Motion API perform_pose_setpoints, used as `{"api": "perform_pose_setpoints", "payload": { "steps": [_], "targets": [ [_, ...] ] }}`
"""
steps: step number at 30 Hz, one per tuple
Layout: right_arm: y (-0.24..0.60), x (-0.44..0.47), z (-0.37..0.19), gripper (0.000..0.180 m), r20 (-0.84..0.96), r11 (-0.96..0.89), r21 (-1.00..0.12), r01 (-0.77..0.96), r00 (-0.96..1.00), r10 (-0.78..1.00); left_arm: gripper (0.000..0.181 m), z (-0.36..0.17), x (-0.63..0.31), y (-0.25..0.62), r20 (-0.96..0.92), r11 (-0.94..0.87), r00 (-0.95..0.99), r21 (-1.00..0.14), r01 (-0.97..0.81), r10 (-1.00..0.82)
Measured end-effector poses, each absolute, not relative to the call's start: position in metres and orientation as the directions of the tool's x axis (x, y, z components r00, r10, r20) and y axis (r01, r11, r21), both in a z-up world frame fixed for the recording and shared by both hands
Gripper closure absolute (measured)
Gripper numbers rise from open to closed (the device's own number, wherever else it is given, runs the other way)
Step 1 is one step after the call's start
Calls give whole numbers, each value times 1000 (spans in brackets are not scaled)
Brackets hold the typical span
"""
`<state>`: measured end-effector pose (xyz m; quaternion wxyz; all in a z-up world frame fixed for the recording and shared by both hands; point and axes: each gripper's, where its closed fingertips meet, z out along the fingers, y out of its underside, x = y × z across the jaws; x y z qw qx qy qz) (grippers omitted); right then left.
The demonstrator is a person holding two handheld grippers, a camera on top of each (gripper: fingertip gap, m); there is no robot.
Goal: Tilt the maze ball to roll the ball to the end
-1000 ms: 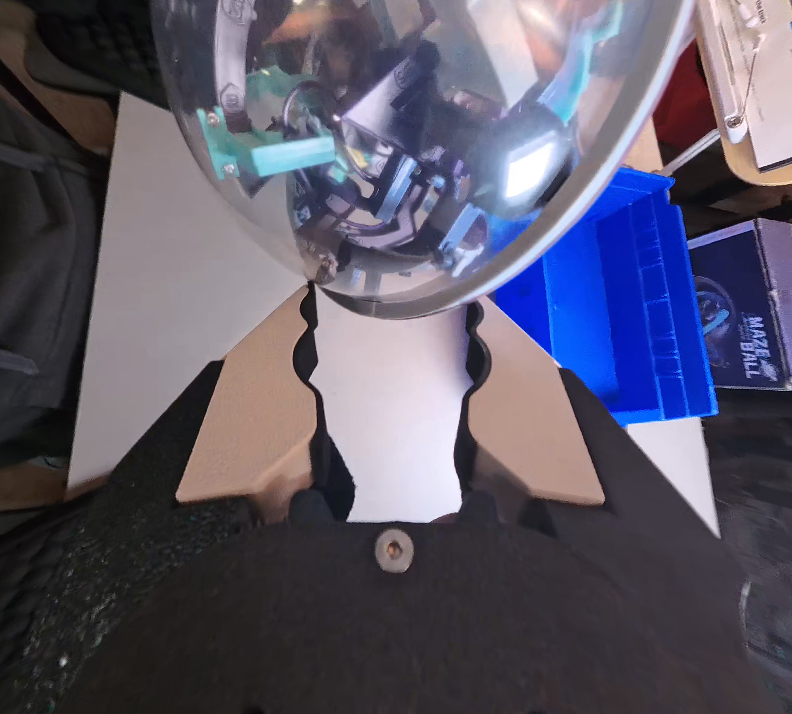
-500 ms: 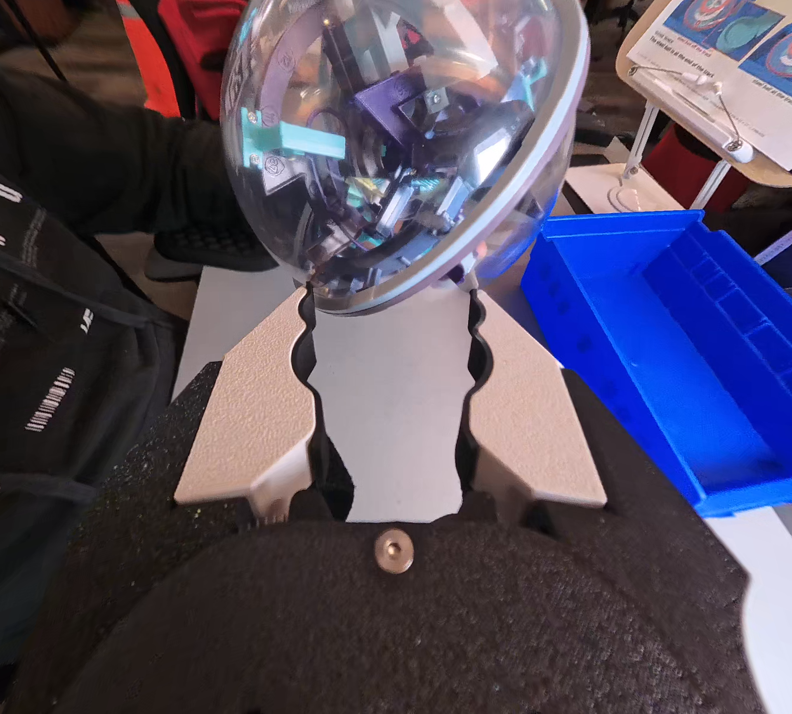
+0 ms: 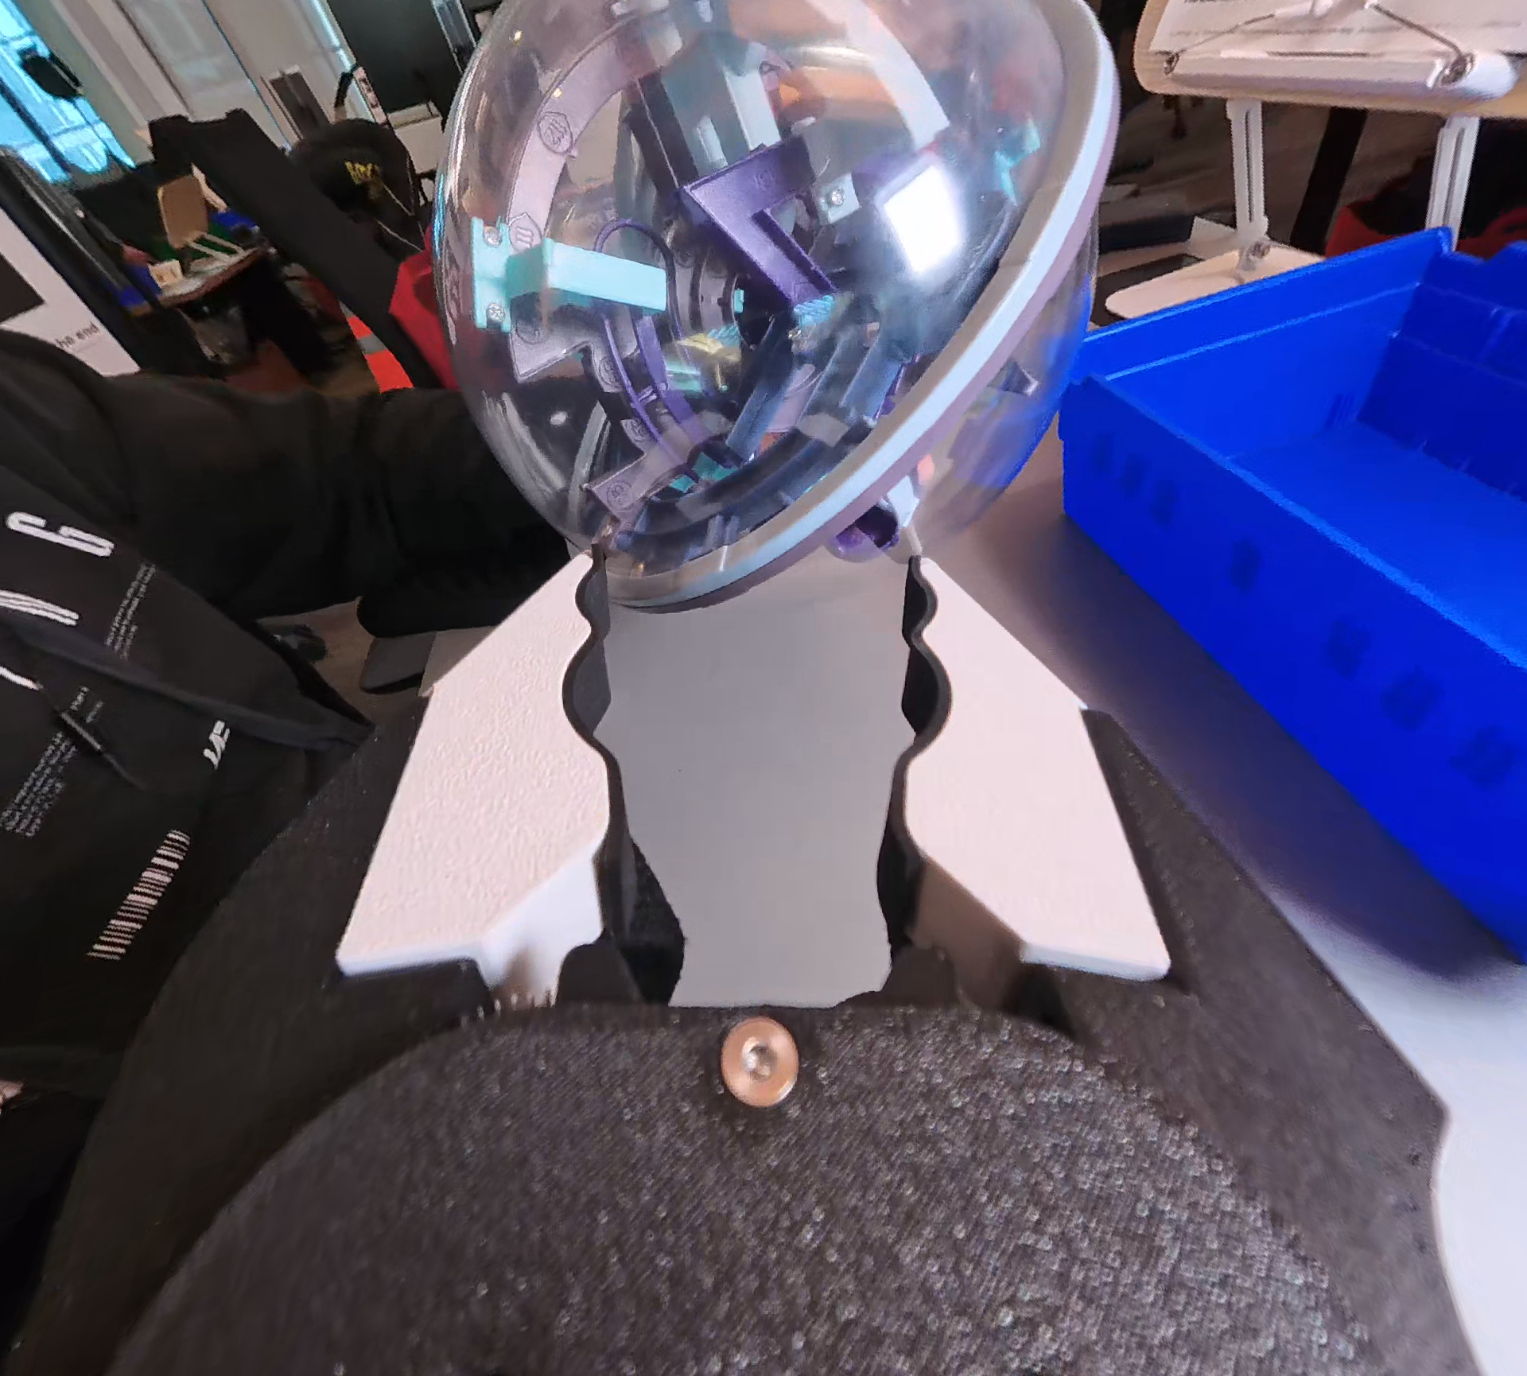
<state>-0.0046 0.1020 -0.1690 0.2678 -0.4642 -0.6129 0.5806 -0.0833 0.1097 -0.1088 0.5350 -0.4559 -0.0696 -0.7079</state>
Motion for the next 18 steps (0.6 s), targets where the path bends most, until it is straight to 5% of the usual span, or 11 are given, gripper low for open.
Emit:
{"api": "perform_pose_setpoints", "payload": {
  "steps": [1, 11, 18],
  "targets": [
    [102, -6, -171, 110, -230, -126, -957, 262, -416, 880, 35, -112, -85, 111, 733, -423, -10, -380, 823, -680],
    [105, -16, -232, 111, -680, -552, -721, 419, -277, 679, 40, -181, -104, 136, 906, -450, 132, -321, 833, -403],
    [93, -16, -264, 111, -801, -612, -535, 582, -119, 587, 41, -224, -107, 139, 947, -528, 155, -287, 800, -281]
  ]
}}
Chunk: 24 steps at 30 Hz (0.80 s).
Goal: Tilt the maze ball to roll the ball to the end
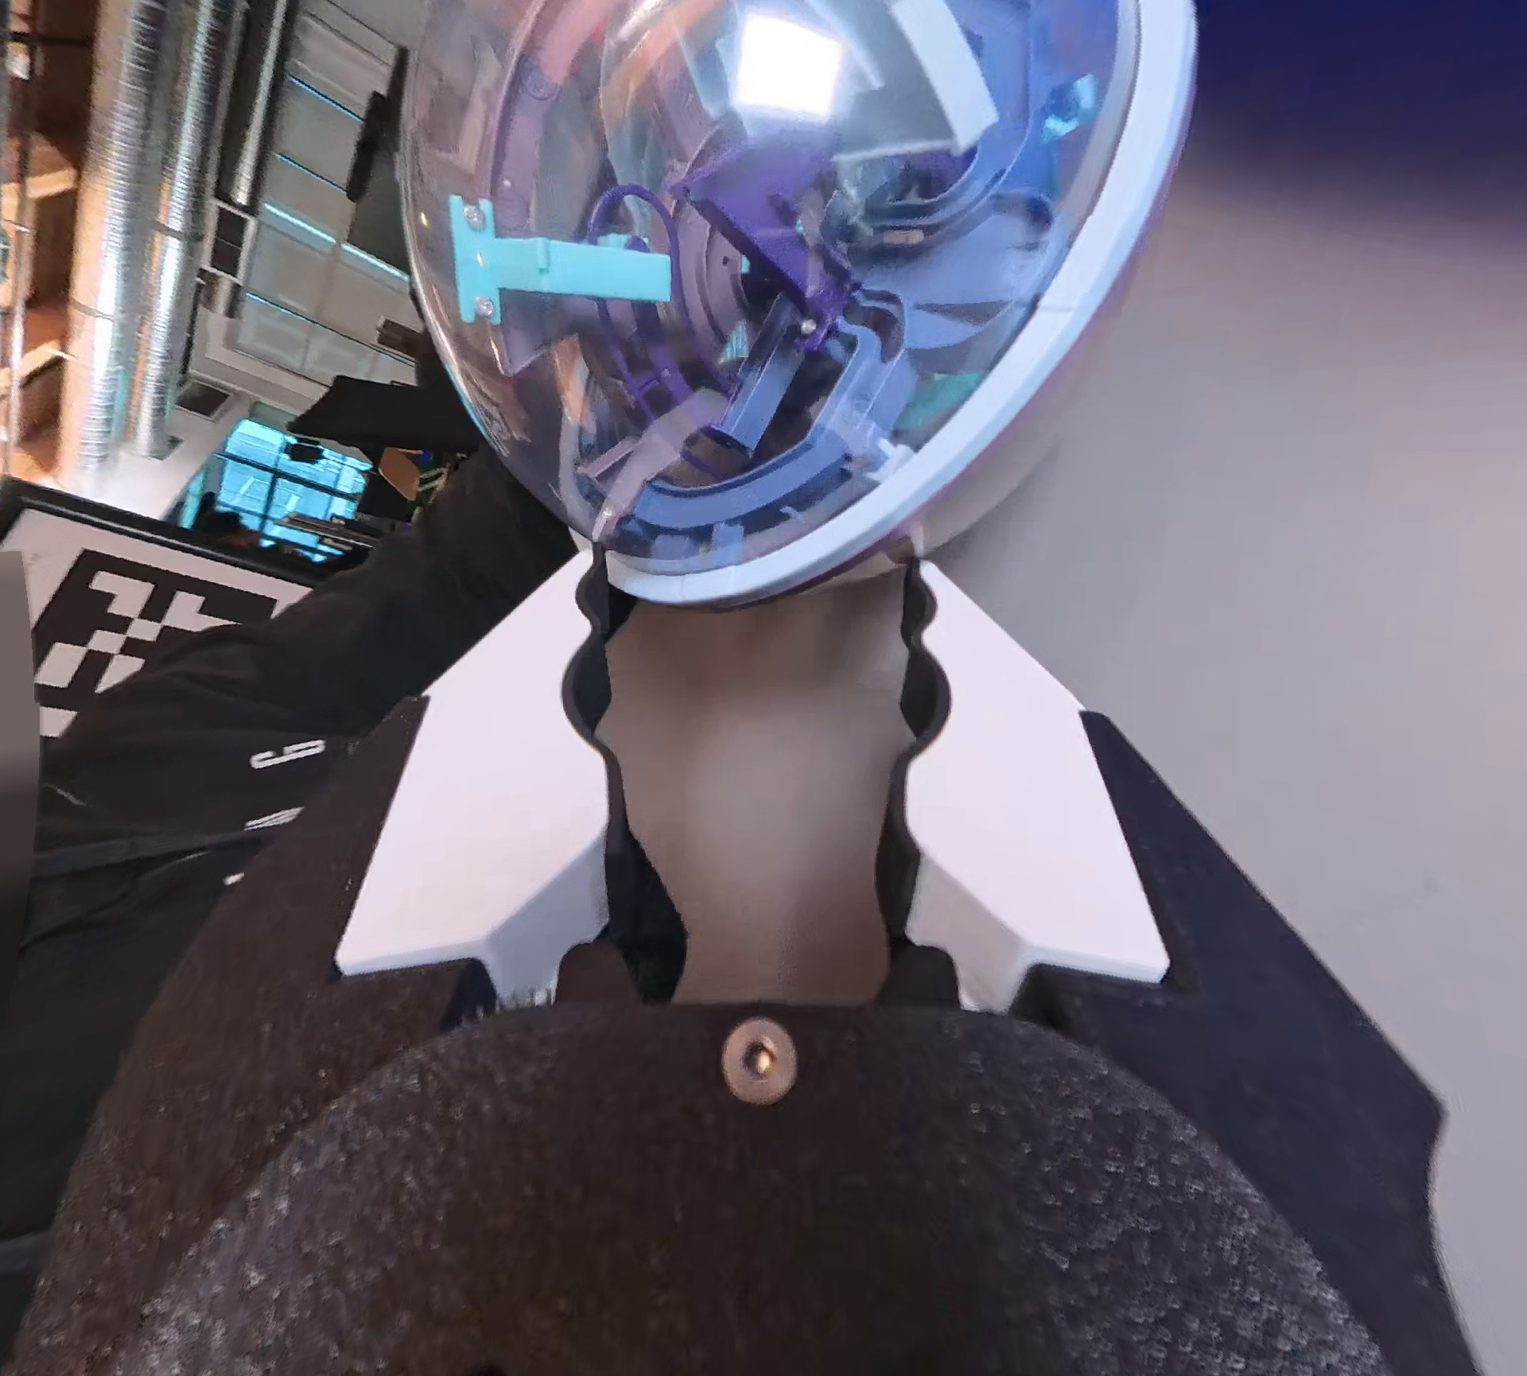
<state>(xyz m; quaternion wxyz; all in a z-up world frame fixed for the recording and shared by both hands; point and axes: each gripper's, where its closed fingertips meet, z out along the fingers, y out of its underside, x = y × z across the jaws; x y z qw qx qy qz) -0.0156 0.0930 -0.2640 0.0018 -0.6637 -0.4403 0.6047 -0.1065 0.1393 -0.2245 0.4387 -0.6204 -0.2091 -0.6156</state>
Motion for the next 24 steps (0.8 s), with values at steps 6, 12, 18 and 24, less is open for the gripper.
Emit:
{"api": "perform_pose_setpoints", "payload": {
  "steps": [6, 12, 18, 24],
  "targets": [
    [96, -19, -270, 109, -769, -597, -590, 543, -152, 622, 39, -230, -107, 140, 924, -508, 204, -351, 787, -322],
    [99, -18, -230, 109, -409, -297, -881, 367, -277, 870, 39, -165, -96, 119, 669, -302, 359, -662, 686, -651],
    [90, -12, -185, 109, 62, 140, -963, 230, -317, 946, 39, -99, -73, 78, 271, 19, 470, -851, 525, -840],
    [76, -8, -133, 109, 333, 381, -918, 114, -300, 894, 40, -48, -60, 42, -4, 251, 502, -870, 425, -865]
  ]
}}
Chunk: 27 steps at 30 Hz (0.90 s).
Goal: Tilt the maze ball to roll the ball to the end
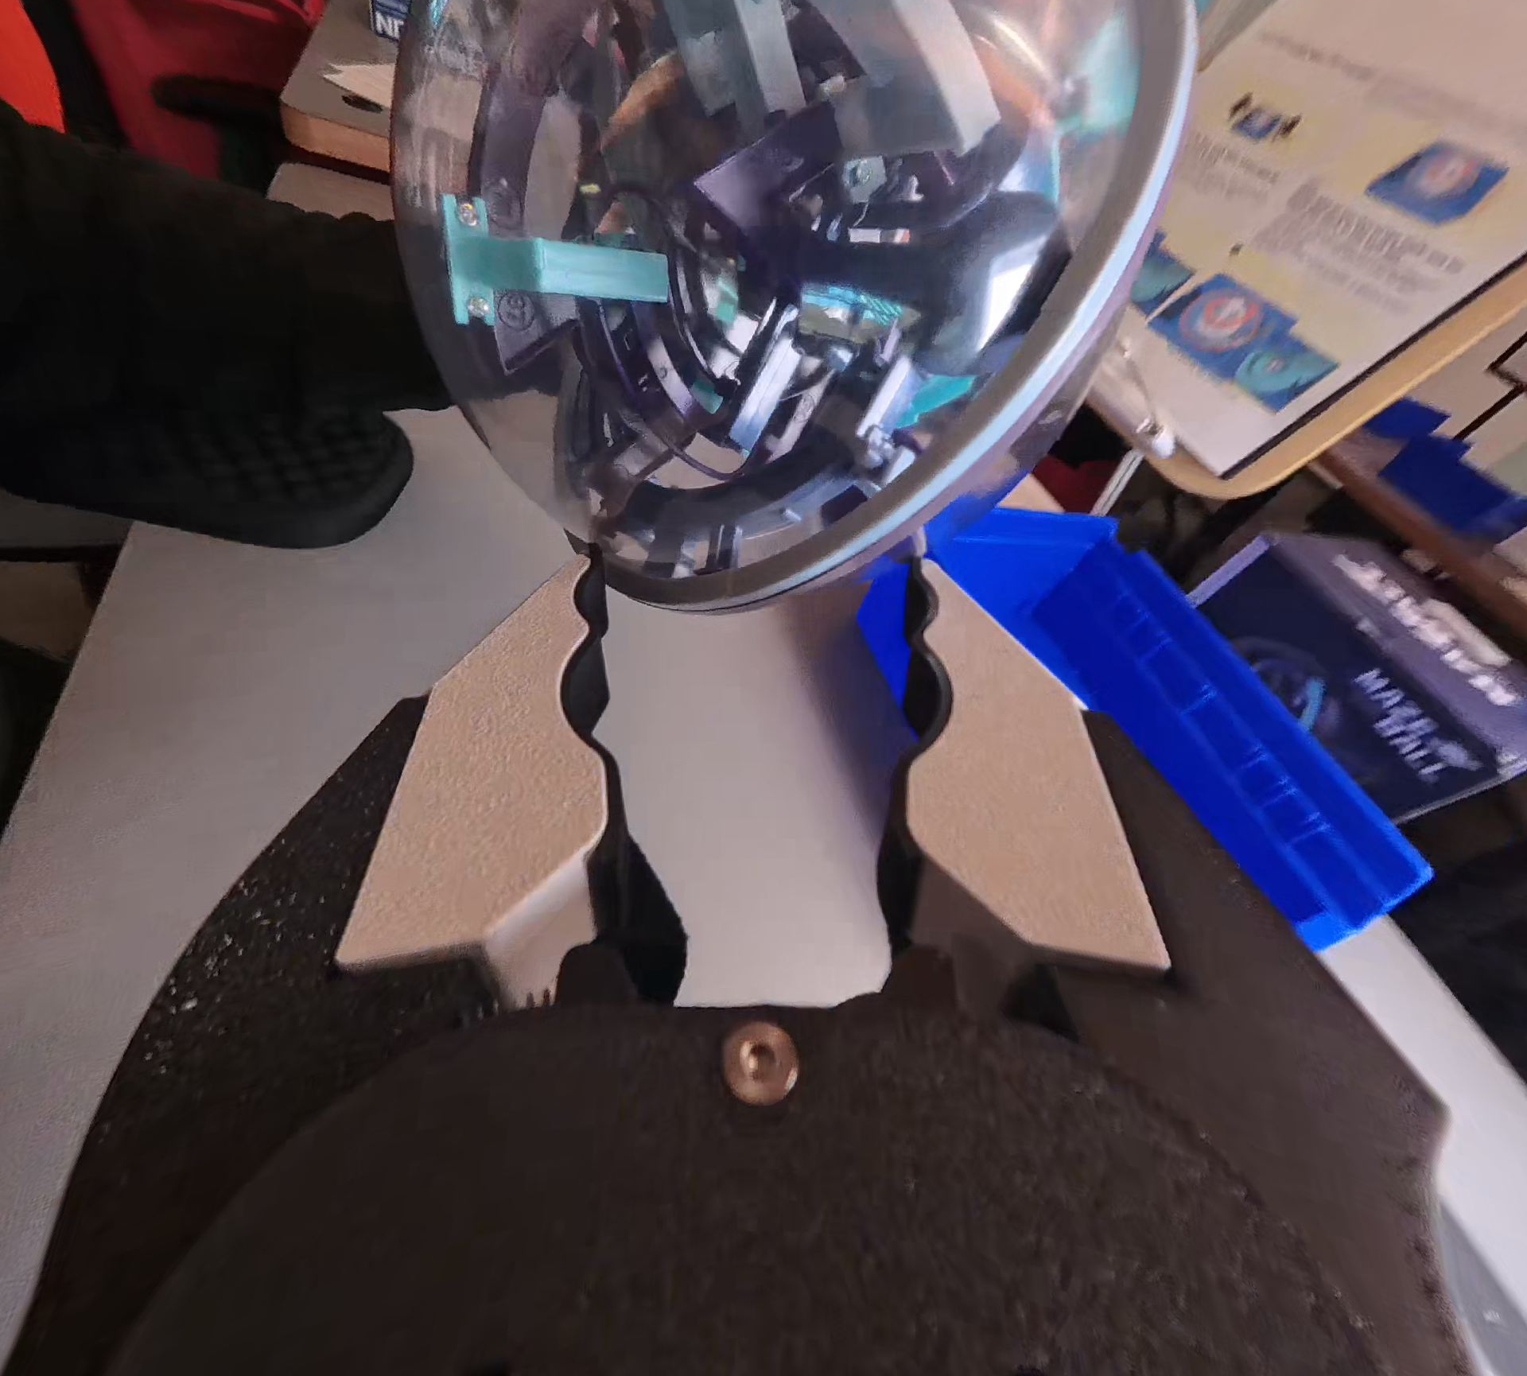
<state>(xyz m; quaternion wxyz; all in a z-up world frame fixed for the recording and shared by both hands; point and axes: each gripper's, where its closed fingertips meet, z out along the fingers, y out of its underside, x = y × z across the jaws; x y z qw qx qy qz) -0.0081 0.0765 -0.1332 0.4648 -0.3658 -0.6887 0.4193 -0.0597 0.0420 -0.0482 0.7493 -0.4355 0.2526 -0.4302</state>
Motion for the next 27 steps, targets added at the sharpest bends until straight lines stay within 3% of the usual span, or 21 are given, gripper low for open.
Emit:
{"api": "perform_pose_setpoints", "payload": {
  "steps": [15, 27],
  "targets": [
    [43, 7, -45, 109, 719, 720, -691, -62, -151, 678, 41, 35, -8, -31, -517, 614, 478, -787, 60, -710],
    [19, 24, -19, 110, 805, 793, -586, -170, -11, 593, 42, 55, 28, -67, -674, 703, 404, -705, -99, -619]
  ]
}}
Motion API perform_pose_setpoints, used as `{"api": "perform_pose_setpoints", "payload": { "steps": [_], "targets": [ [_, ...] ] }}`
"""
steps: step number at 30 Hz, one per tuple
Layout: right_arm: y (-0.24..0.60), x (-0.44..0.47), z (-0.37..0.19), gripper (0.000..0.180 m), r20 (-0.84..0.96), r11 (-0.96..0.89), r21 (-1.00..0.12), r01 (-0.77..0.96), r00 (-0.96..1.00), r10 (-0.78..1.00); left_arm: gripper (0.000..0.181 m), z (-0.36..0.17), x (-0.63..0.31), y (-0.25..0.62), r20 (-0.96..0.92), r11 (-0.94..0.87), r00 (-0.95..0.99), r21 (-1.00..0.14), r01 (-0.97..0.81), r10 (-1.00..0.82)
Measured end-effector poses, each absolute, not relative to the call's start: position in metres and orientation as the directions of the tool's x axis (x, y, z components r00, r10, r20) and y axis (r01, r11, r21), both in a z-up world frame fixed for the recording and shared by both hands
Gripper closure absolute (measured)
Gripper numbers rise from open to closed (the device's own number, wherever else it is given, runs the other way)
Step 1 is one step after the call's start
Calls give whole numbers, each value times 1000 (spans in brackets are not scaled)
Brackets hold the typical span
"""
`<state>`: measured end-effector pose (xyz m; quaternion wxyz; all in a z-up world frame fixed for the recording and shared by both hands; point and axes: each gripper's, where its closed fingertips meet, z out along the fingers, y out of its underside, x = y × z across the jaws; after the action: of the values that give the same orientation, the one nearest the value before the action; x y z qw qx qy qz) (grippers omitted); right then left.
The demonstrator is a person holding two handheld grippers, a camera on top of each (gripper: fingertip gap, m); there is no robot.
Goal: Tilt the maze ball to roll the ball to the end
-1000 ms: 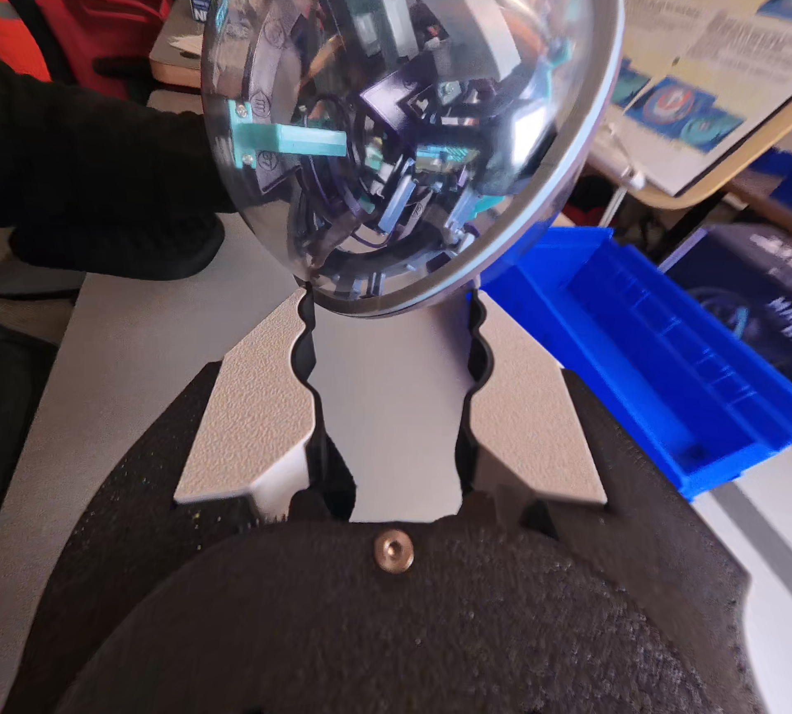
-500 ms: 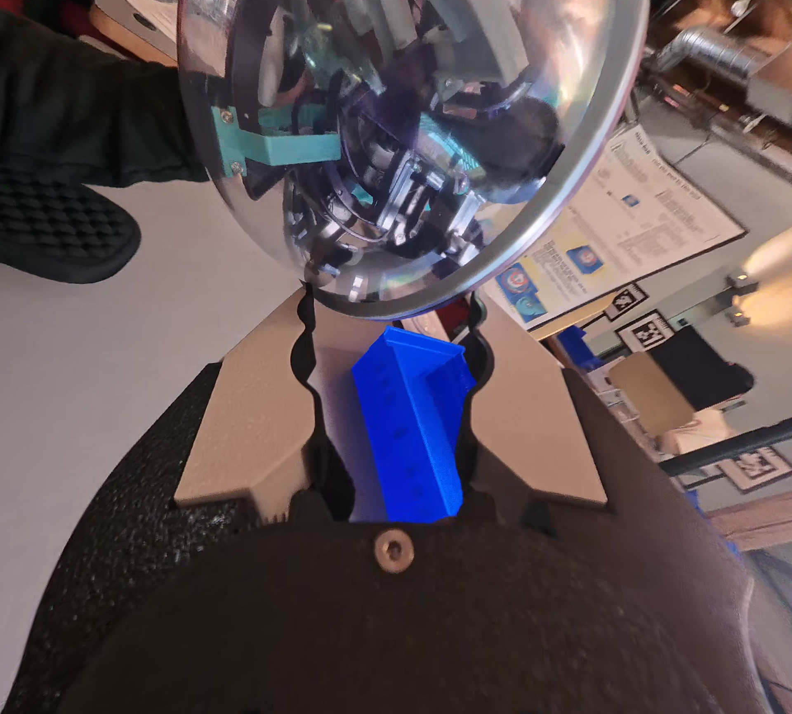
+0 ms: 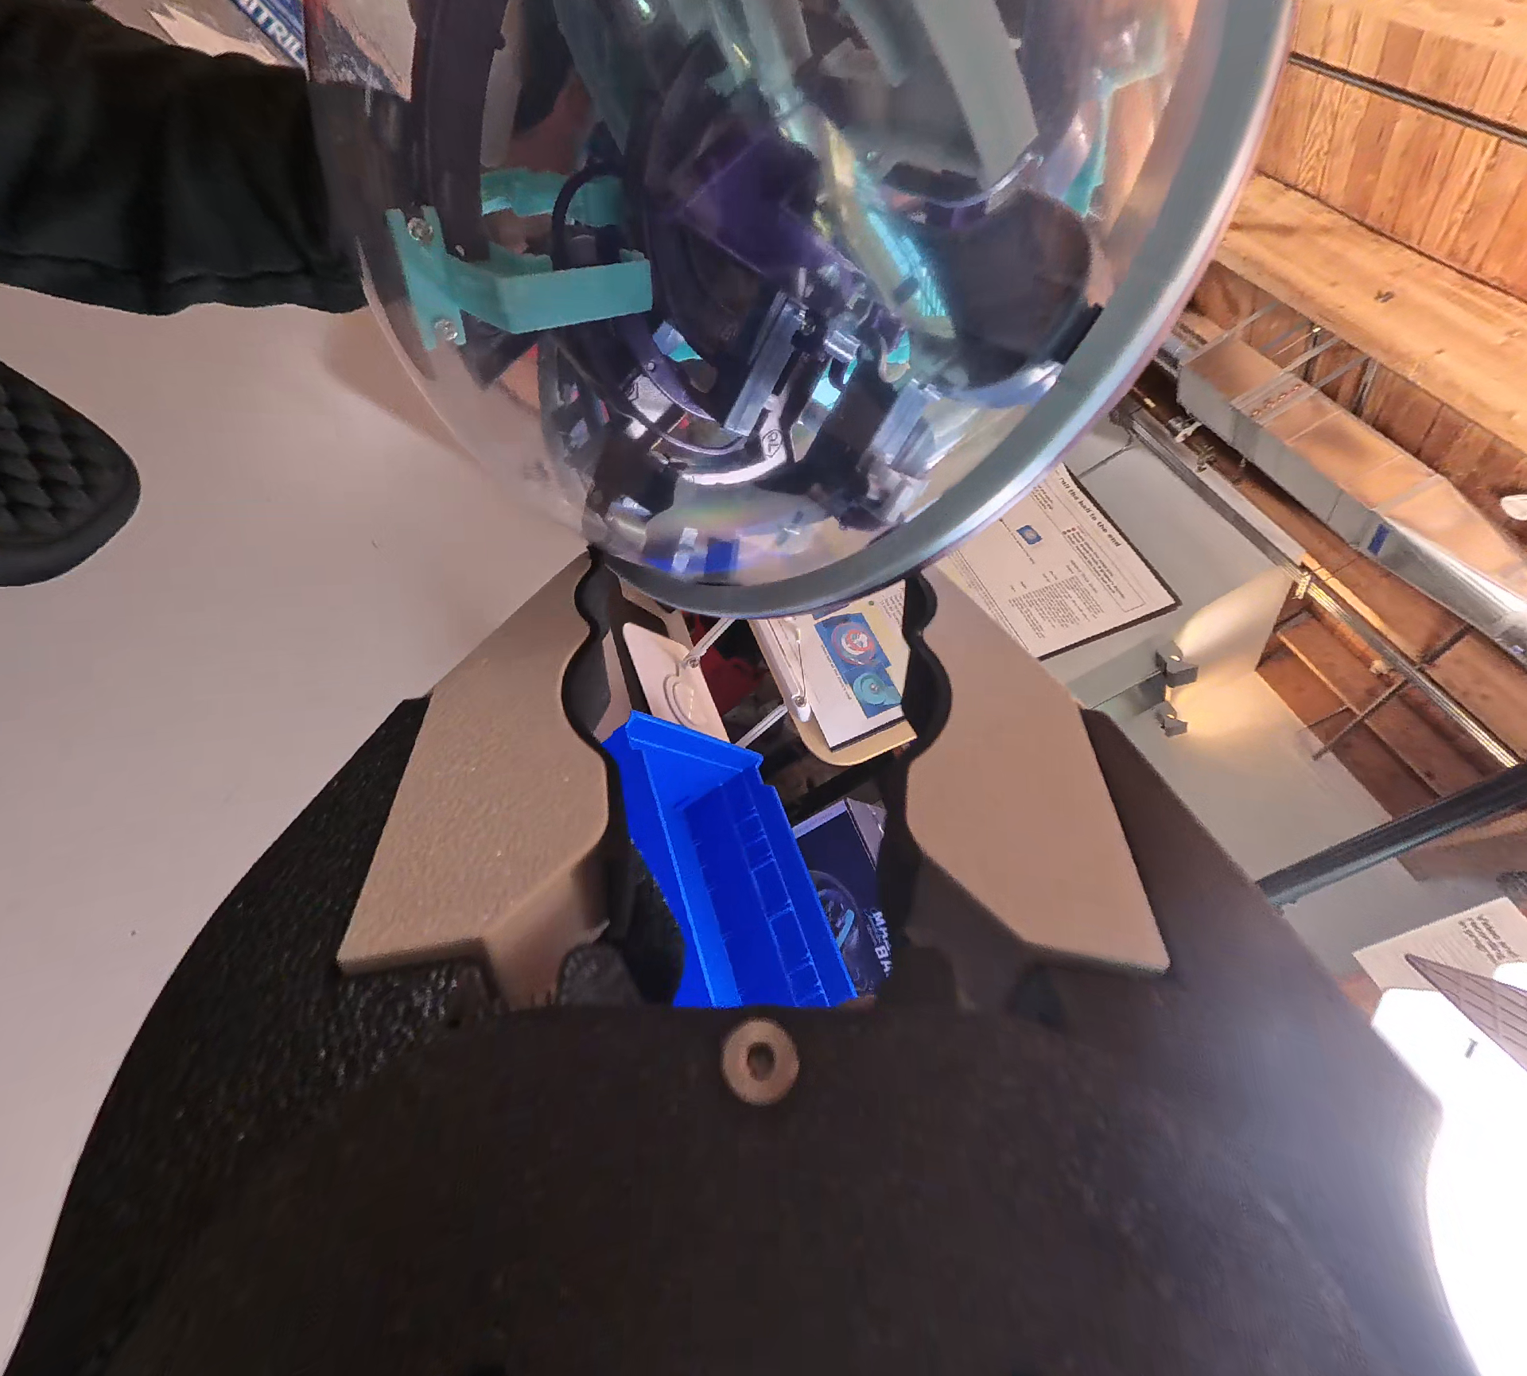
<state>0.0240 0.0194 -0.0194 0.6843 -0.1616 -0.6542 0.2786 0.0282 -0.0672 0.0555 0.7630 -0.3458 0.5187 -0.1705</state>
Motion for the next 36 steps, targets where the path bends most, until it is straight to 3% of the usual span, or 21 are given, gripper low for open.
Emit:
{"api": "perform_pose_setpoints", "payload": {
  "steps": [10, 24, 36],
  "targets": [
    [26, 24, -23, 111, 846, 839, -519, -160, 45, 532, 42, 44, 46, -71, -770, 749, 369, -619, -235, -521],
    [49, -5, -38, 112, 808, 806, -574, -144, 55, 586, 45, 28, 52, -48, -841, 696, 346, -540, -473, -417],
    [55, 0, -8, 113, 894, 899, -429, -92, 101, 437, 45, 33, 60, -59, -928, 797, 311, -343, -497, -205]
  ]
}}
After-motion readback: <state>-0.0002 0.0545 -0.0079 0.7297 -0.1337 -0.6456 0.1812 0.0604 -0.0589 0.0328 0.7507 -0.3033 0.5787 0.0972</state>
